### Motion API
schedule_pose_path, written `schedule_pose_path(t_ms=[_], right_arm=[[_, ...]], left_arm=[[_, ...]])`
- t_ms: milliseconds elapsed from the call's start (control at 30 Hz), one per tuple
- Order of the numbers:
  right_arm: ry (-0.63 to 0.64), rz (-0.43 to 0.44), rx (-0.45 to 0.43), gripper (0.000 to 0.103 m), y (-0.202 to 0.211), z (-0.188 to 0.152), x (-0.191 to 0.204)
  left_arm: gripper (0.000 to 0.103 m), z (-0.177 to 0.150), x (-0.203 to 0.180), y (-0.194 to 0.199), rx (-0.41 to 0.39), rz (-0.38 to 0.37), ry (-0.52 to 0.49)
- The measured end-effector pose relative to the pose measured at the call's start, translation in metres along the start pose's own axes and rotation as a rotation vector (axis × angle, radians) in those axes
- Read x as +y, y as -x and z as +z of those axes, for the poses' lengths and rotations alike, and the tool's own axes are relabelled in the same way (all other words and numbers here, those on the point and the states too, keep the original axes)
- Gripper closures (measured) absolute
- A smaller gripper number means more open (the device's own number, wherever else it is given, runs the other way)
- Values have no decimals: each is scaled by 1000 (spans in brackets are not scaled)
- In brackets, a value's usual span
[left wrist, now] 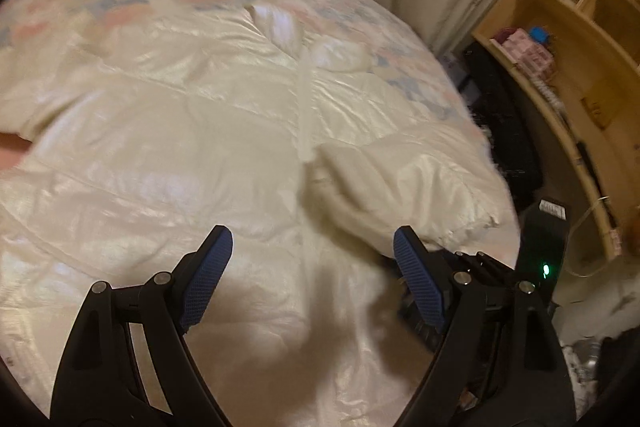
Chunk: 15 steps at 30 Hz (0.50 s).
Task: Fold large clothes
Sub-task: 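Lift the sleeve and fold it across the jacket body, open right gripper, then grasp the other sleeve with the left gripper and fold it across the body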
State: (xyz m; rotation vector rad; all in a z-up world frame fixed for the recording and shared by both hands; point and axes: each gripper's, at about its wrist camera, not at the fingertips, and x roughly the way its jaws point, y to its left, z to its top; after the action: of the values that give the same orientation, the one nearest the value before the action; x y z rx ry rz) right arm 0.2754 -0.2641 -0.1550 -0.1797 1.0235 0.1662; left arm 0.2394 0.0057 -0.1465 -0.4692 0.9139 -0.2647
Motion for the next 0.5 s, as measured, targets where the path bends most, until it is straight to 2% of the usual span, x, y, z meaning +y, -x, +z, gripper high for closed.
schedule_pose_path(t_ms=[33,67,133,233,467,500], right_arm=[[16,3,-12,35,9,-5,5],[43,-11,-37,25,18,-10,13],[100,-65,-100,23,38,-24,21],[122,-82,-160,23,71,-47,40],[-60,-17,-235,23,116,-90,8],[-86,-11,-236,23,117,-94,2]], left_arm=[[22,0,2,-1,8,-36,18],[22,3,0,-4,12,-60,31],[22,1,1,-9,28,-114,61],[22,-1,0,-18,61,-151,96],[22,-7,-8,-50,143,-221,151],[25,-8,-11,-56,151,-220,151]])
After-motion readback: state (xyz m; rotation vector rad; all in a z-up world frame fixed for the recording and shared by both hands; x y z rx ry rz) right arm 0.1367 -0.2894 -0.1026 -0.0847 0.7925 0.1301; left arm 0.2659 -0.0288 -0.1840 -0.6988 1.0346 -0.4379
